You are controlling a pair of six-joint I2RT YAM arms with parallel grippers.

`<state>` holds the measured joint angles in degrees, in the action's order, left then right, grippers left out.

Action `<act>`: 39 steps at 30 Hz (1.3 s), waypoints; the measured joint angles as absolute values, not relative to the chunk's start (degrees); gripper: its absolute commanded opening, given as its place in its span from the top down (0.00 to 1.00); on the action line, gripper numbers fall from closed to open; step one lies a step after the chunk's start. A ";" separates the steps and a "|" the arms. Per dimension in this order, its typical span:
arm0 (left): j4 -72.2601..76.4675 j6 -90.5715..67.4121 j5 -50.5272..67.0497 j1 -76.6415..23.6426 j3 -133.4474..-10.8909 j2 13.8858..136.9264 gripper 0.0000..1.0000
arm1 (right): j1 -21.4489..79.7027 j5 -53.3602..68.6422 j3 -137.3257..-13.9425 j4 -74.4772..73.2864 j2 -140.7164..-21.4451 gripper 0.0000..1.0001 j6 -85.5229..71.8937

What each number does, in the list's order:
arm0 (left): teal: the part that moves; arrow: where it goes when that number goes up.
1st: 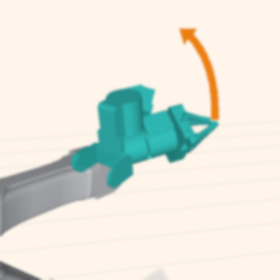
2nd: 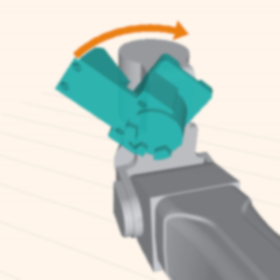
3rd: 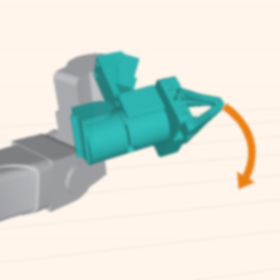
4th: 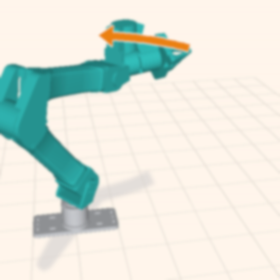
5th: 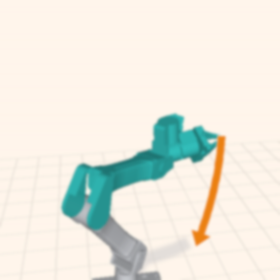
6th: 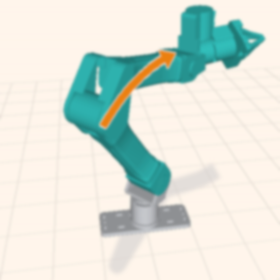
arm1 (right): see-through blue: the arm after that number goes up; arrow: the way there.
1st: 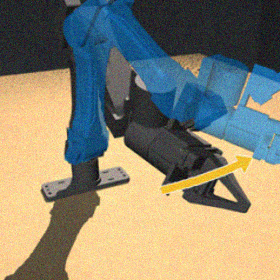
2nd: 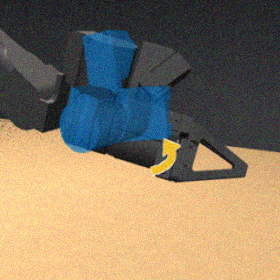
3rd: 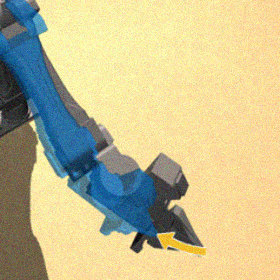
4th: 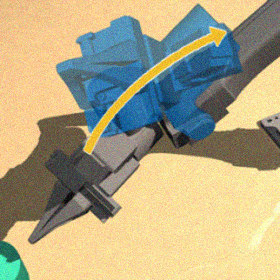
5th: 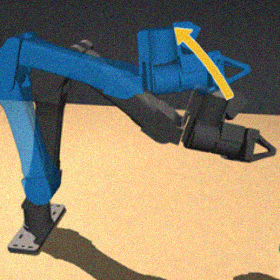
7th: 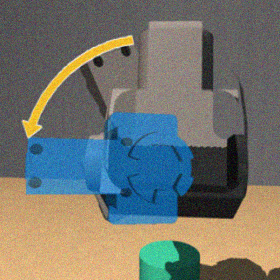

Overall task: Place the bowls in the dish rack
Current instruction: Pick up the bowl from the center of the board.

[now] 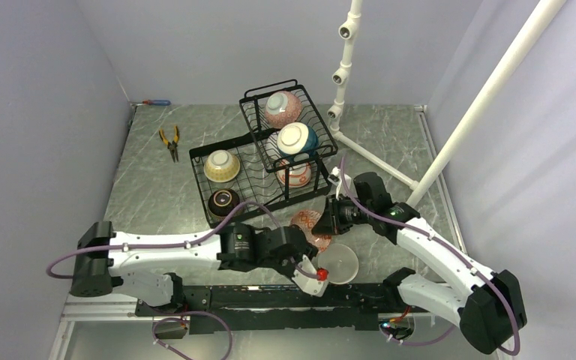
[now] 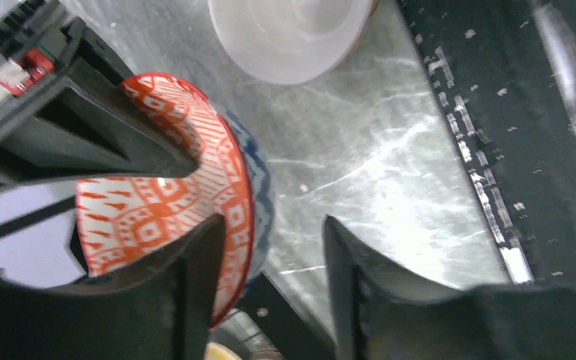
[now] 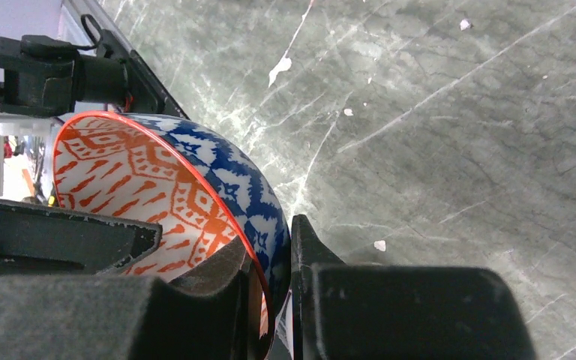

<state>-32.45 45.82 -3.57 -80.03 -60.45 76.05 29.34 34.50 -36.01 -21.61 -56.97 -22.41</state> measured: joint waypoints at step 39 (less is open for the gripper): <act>-14.33 12.23 48.64 -52.80 -42.13 61.65 0.98 | 29.67 43.57 -21.50 3.86 -26.87 0.21 -6.37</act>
<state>-14.33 12.23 48.64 -52.80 -42.13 61.65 29.67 43.57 -21.50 3.86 -26.87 -6.37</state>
